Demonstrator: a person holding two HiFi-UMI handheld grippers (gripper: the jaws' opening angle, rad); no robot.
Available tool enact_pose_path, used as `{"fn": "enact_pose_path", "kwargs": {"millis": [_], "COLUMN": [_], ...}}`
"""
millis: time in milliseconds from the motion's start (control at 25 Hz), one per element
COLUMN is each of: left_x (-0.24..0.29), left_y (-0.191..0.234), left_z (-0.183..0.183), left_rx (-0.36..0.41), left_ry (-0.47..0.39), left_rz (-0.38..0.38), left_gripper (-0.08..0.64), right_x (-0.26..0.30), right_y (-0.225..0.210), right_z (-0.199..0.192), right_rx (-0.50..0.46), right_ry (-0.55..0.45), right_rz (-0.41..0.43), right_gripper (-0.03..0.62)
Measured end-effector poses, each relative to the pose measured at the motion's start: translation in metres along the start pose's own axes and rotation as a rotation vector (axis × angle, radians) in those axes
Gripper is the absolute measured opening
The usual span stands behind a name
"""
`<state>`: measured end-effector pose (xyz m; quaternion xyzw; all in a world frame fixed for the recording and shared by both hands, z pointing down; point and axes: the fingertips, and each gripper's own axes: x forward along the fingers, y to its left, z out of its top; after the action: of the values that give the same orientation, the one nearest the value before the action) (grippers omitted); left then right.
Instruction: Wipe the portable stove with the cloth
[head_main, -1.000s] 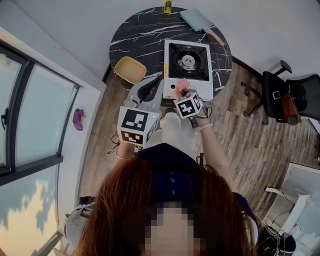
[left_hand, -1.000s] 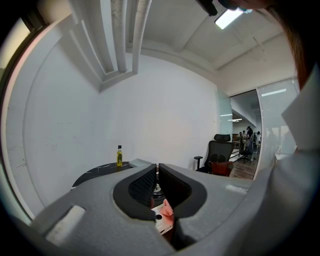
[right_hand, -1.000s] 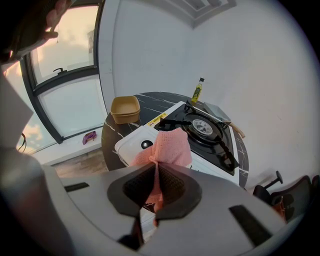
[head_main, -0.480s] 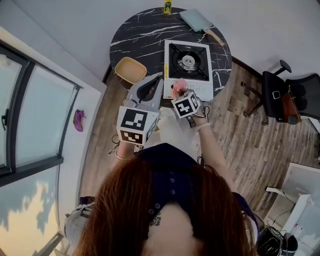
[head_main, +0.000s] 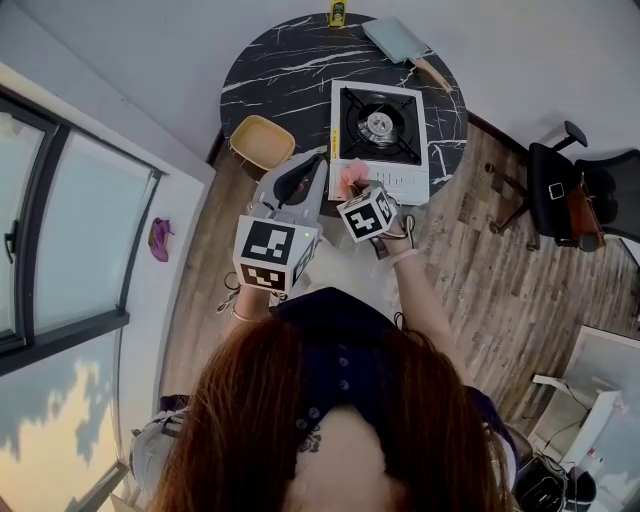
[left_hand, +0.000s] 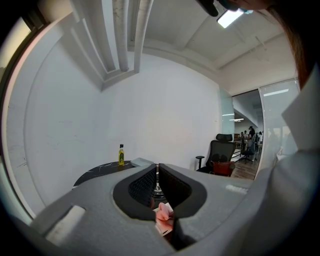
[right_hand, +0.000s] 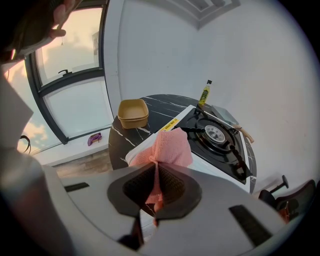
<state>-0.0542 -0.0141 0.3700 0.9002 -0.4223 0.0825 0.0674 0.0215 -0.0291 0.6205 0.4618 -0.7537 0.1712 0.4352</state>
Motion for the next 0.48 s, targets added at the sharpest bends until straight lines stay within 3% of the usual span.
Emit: {"fn": "enact_pose_path", "kwargs": {"millis": [480], "left_x": [0.015], "left_y": [0.017], "left_z": [0.001], "left_rx": [0.012], "left_ry": [0.032], "left_rz": [-0.02], "left_gripper": [0.023], "right_x": [0.008], "right_y": [0.02], "right_z": [0.018], "right_rx": [0.038], "right_ry": [-0.02], "right_rz": [0.042], "right_gripper": [0.023]}}
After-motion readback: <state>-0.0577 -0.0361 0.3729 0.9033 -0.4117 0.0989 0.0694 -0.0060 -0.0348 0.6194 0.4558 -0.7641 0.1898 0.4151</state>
